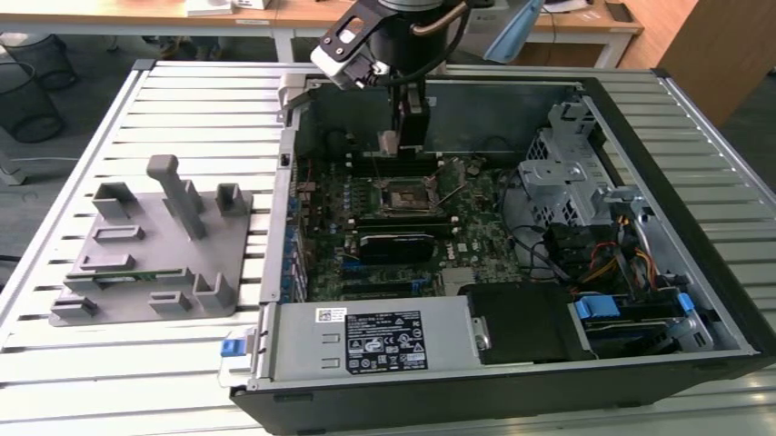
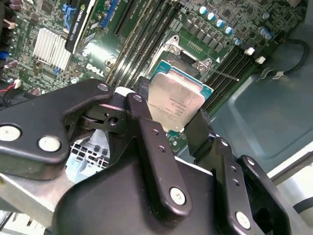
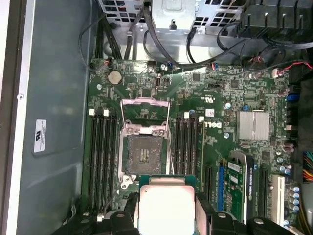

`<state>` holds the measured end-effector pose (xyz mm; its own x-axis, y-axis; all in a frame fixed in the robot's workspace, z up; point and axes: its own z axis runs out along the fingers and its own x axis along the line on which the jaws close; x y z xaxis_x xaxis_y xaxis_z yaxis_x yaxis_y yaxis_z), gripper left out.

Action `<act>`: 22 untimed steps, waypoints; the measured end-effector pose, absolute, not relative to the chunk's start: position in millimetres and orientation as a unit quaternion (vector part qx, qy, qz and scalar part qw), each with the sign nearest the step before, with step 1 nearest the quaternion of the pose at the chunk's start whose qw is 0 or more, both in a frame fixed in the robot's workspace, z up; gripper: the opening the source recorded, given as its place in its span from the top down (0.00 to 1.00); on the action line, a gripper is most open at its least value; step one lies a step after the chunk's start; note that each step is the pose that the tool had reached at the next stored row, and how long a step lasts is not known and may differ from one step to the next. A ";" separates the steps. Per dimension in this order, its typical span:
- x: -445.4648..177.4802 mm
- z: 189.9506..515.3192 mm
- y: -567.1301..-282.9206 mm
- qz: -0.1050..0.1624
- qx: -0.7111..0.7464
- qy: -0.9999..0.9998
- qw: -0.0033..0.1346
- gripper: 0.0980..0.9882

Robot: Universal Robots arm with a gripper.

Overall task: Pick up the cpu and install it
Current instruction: 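Place the cpu into insertion slot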

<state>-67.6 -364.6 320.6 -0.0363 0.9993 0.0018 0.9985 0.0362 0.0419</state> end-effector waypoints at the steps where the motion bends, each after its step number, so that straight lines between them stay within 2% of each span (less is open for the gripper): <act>1: -67.3 319.3 -363.9 0.016 0.694 0.720 0.014 0.50; 22: -63.5 310.0 -361.8 0.016 0.694 0.719 0.014 0.50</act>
